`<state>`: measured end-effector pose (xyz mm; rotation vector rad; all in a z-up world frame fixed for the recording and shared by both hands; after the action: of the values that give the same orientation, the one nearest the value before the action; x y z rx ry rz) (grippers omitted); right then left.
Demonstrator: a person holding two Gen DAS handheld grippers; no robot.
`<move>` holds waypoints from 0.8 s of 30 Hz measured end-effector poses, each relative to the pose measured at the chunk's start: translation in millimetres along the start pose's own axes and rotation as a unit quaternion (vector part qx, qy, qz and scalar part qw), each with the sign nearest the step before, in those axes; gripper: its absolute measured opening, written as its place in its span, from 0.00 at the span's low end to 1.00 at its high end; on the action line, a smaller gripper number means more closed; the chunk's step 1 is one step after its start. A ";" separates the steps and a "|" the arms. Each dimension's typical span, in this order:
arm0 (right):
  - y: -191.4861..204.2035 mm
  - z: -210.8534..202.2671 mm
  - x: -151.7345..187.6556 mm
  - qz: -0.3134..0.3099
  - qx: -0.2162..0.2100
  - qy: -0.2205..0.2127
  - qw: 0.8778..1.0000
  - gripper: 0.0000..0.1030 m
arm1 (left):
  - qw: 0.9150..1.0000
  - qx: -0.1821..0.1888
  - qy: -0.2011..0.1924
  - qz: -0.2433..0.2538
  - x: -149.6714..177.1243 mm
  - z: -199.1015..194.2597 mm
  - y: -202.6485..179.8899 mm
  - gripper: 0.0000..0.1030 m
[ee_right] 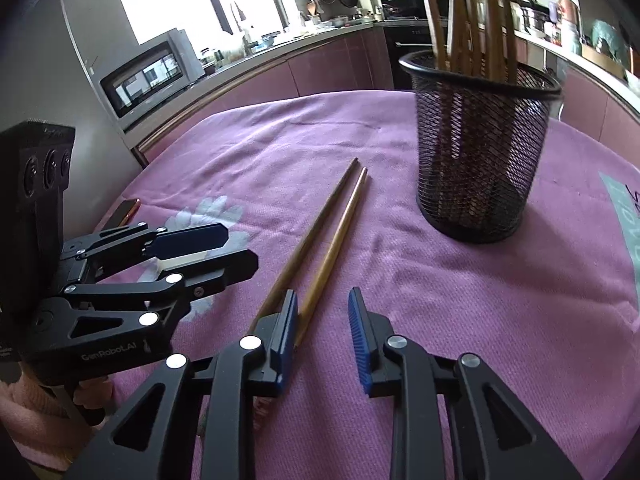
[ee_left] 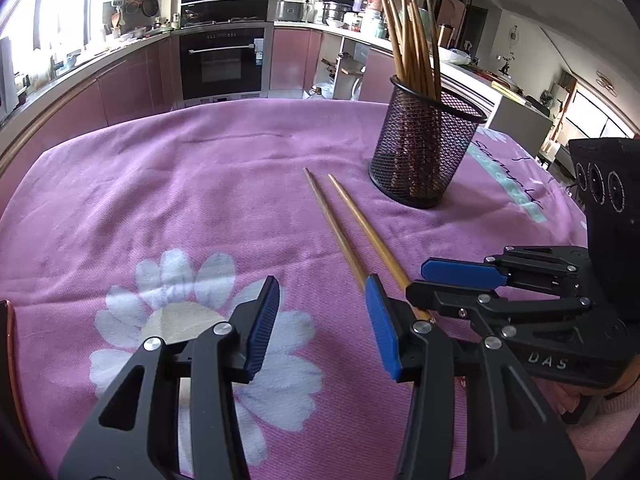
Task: Organize utensils
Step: 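Move both open tools toward the last two chopsticks on the cloth, then lower both open tools around the two chopsticks lying on the cloth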
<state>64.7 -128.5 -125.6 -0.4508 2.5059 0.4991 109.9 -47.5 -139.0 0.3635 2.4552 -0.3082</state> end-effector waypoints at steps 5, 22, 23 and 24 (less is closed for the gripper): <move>-2.7 -1.9 1.3 0.005 0.002 0.000 1.000 0.20 | 1.000 0.009 0.006 0.016 -0.5 4.3 -8.5 0.43; -8.4 -1.5 0.9 0.015 -0.010 0.001 1.000 0.20 | 0.999 0.017 0.032 0.003 9.7 14.6 -21.2 0.11; -8.3 -1.6 0.8 0.015 -0.010 0.001 1.000 0.20 | 0.999 0.013 0.030 0.002 10.9 13.7 -22.1 0.11; -8.3 -1.5 0.5 0.014 -0.009 0.001 1.000 0.20 | 1.000 0.008 0.029 0.002 12.1 12.6 -22.4 0.10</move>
<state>67.0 -136.5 -126.8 -0.4237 2.5140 0.5340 100.2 -70.1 -153.2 0.3879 2.5096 -0.3204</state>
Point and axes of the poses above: each gripper's, at about its wrist camera, not at the fingertips, and z roughly the way its jaws point, y to its left, x to its underside, the point moved 7 cm from there along z, roughly the way its jaws point, and after that the axes turned 5 degrees about y, right-handed, at the moved point
